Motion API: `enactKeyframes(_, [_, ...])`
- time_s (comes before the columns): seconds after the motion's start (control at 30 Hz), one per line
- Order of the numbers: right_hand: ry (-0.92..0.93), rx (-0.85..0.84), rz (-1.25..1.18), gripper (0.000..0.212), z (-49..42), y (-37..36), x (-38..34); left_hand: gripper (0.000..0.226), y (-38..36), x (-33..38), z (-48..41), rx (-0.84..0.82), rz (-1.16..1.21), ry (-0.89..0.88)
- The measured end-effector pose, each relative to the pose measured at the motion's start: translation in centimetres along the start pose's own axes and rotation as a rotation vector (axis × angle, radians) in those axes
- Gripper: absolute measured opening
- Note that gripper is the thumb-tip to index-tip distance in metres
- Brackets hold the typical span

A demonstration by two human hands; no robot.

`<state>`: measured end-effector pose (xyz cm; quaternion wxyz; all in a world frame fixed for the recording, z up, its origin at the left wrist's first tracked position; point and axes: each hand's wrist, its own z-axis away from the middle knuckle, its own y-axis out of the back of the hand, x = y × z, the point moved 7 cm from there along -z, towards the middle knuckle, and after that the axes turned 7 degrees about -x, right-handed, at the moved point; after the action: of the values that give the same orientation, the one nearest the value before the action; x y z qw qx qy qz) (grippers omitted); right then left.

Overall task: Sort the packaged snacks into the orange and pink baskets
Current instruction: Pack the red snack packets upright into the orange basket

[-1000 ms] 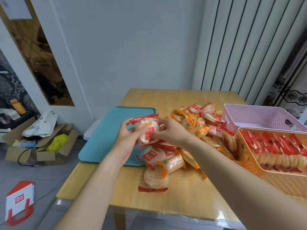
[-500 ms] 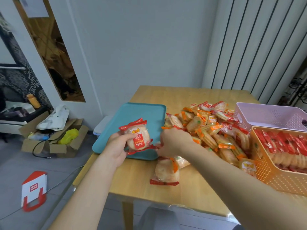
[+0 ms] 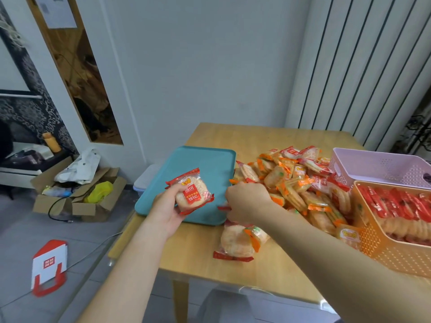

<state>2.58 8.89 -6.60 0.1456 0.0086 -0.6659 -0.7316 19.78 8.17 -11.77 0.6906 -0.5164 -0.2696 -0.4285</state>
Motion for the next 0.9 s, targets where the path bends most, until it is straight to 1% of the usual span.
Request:
enactKeyframes(0.07, [-0.068, 0.113, -0.141, 0.032, 0.0, 2.3, 1.8, 0.013, 0.7, 0.1, 0.3, 0.021, -0.003, 0.019])
enactKeyframes(0.13, [-0.126, 0.296, -0.353, 0.04, 0.7, 4.7, 3.7, 0.016, 0.9, -0.2, 0.7, 0.025, -0.031, 0.061])
enactKeyframes(0.17, [-0.1, 0.403, -0.446, 0.042, 1.2, 5.5, 3.8, 0.015, 0.5, -0.4, 1.0, 0.012, -0.055, 0.087])
enactKeyframes(0.2, [-0.001, 0.497, -0.483, 0.041, 1.9, 6.3, 3.0, 0.014, 0.0, -0.6, 1.2, -0.017, -0.063, 0.119])
enactKeyframes(0.23, [0.142, 0.544, -0.451, 0.037, 2.4, 6.5, 1.4, 0.021, -0.9, -0.8, 1.6, -0.068, -0.051, 0.151])
enactKeyframes(0.27, [0.276, 0.531, -0.373, 0.029, 3.1, 6.0, -0.6, 0.036, -1.6, -1.0, 1.8, -0.118, -0.03, 0.173])
enactKeyframes(0.3, [0.372, 0.478, -0.298, 0.023, 3.7, 5.2, -2.2, 0.05, -2.3, -1.2, 1.9, -0.164, -0.017, 0.18])
enactKeyframes(0.33, [0.427, 0.436, -0.263, 0.024, 4.2, 4.2, -3.0, 0.056, -2.6, -1.3, 2.2, -0.185, -0.028, 0.173])
enactKeyframes(0.37, [0.448, 0.419, -0.294, 0.027, 4.7, 3.5, -3.0, 0.05, -2.6, -1.3, 2.4, -0.19, -0.055, 0.15])
enactKeyframes(0.4, [0.421, 0.421, -0.381, 0.028, 5.1, 3.1, -2.5, 0.039, -2.1, -1.4, 2.5, -0.174, -0.09, 0.114])
enactKeyframes(0.43, [0.355, 0.436, -0.489, 0.027, 5.6, 2.8, -1.6, 0.033, -1.4, -1.3, 2.6, -0.128, -0.123, 0.073])
enactKeyframes(0.47, [0.274, 0.437, -0.546, 0.027, 6.0, 2.1, -0.8, 0.034, -0.6, -1.2, 2.4, -0.082, -0.154, 0.044])
enactKeyframes(0.5, [0.2, 0.382, -0.524, 0.03, 6.0, 1.0, -0.4, 0.036, 0.1, -1.1, 2.3, -0.053, -0.169, 0.03])
enactKeyframes(0.53, [0.141, 0.25, -0.422, 0.037, 5.7, -0.4, -0.4, 0.035, 0.6, -1.0, 2.1, -0.037, -0.169, 0.028])
enactKeyframes(0.6, [0.083, -0.124, -0.199, 0.063, 5.6, -4.1, -1.1, 0.037, 0.8, -1.2, 2.0, -0.032, -0.131, 0.055])
enactKeyframes(0.63, [0.072, -0.267, -0.128, 0.077, 5.8, -5.5, -1.2, 0.037, 0.7, -1.2, 2.0, -0.03, -0.115, 0.064])
enactKeyframes(0.67, [0.067, -0.334, -0.083, 0.087, 5.9, -6.1, -1.2, 0.036, 0.5, -1.3, 2.1, -0.025, -0.109, 0.062])
enactKeyframes(0.7, [0.064, -0.337, -0.066, 0.09, 5.9, -6.3, -1.2, 0.035, 0.4, -1.5, 2.0, -0.02, -0.1, 0.062])
enactKeyframes(0.83, [0.058, -0.249, -0.054, 0.084, 5.4, -5.6, 0.0, 0.035, -0.4, -2.6, 2.0, -0.064, 0.034, 0.121])
enactKeyframes(0.9, [0.038, -0.259, -0.063, 0.089, 5.2, -5.3, 1.4, 0.039, -0.6, -3.1, 1.7, -0.088, 0.098, 0.15])
